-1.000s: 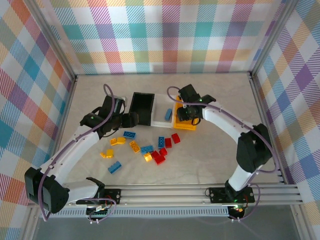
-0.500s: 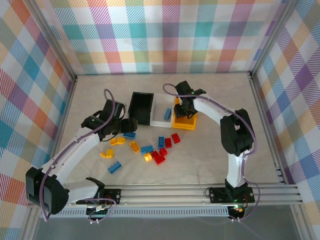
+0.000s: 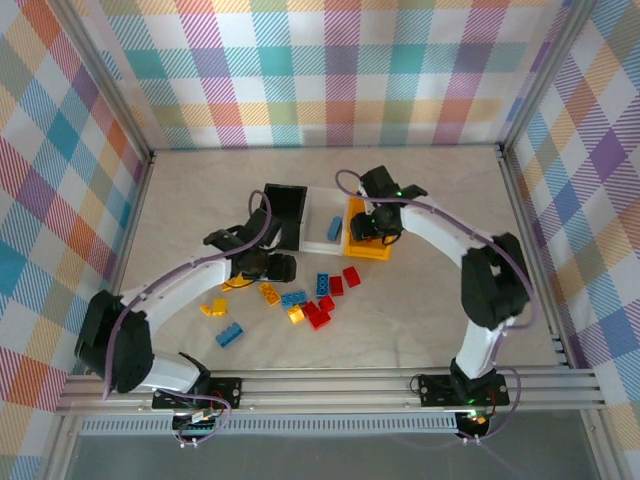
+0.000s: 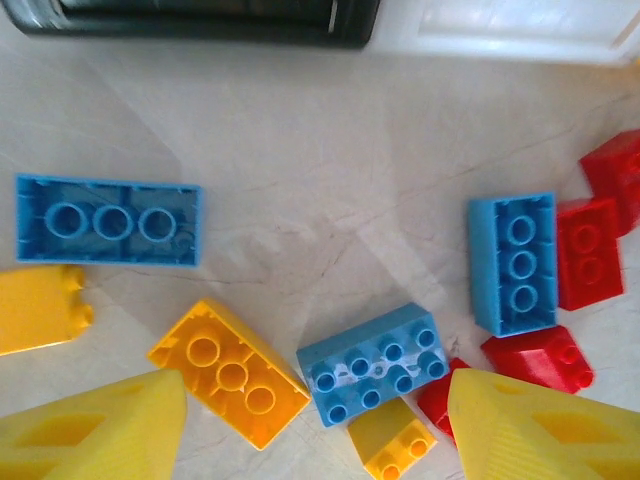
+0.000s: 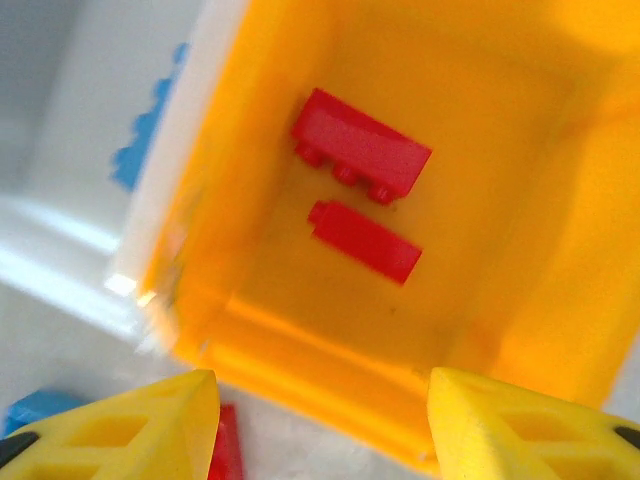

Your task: Sort the legos into containers by color

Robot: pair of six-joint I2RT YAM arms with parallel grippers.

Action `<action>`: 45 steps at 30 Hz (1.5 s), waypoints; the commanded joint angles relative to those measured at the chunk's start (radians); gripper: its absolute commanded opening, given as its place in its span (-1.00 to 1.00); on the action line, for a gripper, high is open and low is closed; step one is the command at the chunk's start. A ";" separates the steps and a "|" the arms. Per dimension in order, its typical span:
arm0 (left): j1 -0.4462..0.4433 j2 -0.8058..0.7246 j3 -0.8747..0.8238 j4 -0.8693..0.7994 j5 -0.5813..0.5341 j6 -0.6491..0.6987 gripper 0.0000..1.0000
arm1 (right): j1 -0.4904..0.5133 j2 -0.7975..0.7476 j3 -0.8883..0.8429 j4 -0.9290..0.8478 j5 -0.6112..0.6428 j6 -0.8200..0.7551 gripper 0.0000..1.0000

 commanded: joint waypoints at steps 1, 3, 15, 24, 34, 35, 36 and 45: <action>-0.018 0.042 0.023 0.022 -0.011 -0.006 0.40 | 0.015 -0.138 -0.077 0.022 -0.079 0.057 0.17; -0.047 0.082 0.046 0.041 0.002 -0.002 0.40 | 0.017 -0.206 -0.142 0.028 -0.096 0.082 0.22; -0.143 0.345 0.188 0.148 0.089 -0.027 0.41 | 0.019 -0.436 -0.317 0.007 -0.116 0.128 0.26; -0.153 0.448 0.243 0.160 0.123 -0.031 0.35 | 0.020 -0.476 -0.356 0.001 -0.098 0.123 0.27; -0.155 0.489 0.254 0.107 0.061 -0.029 0.33 | 0.017 -0.479 -0.372 0.008 -0.091 0.122 0.28; -0.156 0.491 0.256 0.096 0.050 -0.026 0.32 | 0.017 -0.477 -0.372 0.010 -0.091 0.122 0.28; -0.155 0.490 0.257 0.089 0.042 -0.023 0.32 | 0.017 -0.477 -0.372 0.011 -0.092 0.123 0.28; -0.156 0.491 0.253 0.081 0.034 -0.017 0.02 | 0.017 -0.483 -0.379 0.018 -0.095 0.132 0.28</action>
